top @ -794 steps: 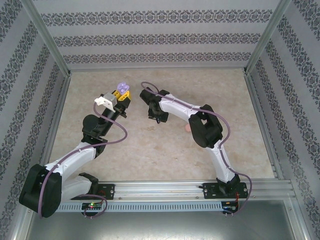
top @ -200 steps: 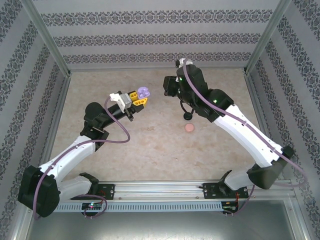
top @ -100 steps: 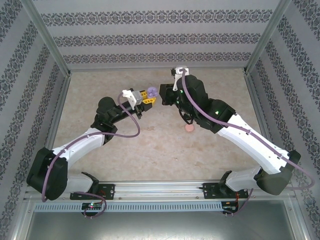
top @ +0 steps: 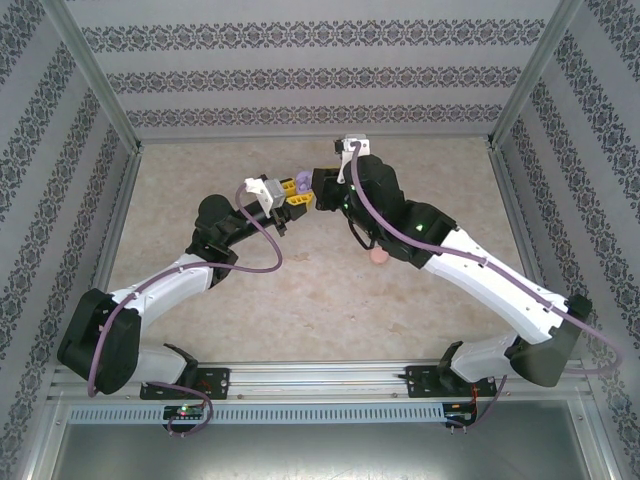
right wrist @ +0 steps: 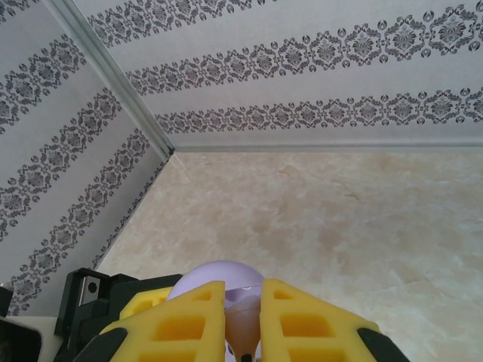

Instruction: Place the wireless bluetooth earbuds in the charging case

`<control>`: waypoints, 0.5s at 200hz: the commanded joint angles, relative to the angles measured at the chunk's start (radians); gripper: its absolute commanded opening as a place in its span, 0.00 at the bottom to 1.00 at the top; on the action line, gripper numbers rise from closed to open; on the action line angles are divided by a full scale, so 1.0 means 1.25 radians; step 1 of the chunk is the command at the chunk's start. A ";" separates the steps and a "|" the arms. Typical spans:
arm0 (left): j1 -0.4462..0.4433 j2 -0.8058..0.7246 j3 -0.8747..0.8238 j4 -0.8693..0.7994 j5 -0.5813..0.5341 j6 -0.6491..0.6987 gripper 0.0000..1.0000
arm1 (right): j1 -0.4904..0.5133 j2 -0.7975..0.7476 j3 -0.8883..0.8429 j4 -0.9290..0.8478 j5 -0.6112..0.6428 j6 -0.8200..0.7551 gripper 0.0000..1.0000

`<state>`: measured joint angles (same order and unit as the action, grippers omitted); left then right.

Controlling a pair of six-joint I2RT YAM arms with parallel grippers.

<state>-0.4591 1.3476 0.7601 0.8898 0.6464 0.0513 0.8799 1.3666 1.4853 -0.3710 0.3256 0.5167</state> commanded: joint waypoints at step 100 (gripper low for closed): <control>-0.012 0.001 0.036 0.056 0.004 -0.013 0.00 | 0.002 0.036 0.002 0.034 0.014 0.015 0.14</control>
<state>-0.4591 1.3476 0.7727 0.8944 0.6426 0.0475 0.8799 1.4017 1.4853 -0.3534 0.3260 0.5205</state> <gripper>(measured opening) 0.198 0.150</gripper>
